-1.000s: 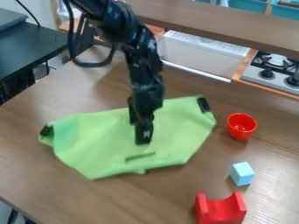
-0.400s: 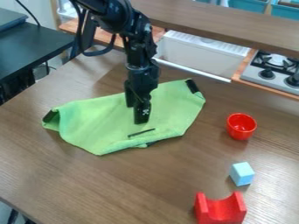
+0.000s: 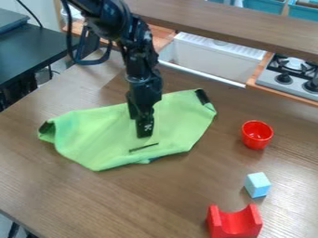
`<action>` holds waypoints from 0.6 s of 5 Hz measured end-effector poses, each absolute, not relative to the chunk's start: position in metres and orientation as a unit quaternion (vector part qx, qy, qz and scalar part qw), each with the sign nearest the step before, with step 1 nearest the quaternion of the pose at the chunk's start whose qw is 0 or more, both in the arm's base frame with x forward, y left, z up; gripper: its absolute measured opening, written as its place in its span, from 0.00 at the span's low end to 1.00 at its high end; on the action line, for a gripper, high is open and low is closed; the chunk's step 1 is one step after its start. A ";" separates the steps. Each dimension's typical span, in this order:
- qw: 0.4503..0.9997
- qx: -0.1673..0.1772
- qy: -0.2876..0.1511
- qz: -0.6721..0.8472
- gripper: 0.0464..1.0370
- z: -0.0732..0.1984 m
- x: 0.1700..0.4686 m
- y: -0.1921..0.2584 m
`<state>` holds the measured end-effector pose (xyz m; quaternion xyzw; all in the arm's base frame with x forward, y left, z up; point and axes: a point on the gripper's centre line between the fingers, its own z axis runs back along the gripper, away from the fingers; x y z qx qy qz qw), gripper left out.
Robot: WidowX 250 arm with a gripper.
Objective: Move the cloth back and forth from the top left to bottom right of the table
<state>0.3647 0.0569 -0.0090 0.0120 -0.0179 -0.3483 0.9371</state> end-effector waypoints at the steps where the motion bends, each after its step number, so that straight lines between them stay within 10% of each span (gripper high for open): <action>1: 0.926 0.003 -0.014 -0.377 0.96 -0.009 0.340 0.043; 3: 0.902 -0.010 -0.004 -0.431 0.96 -0.008 0.292 0.018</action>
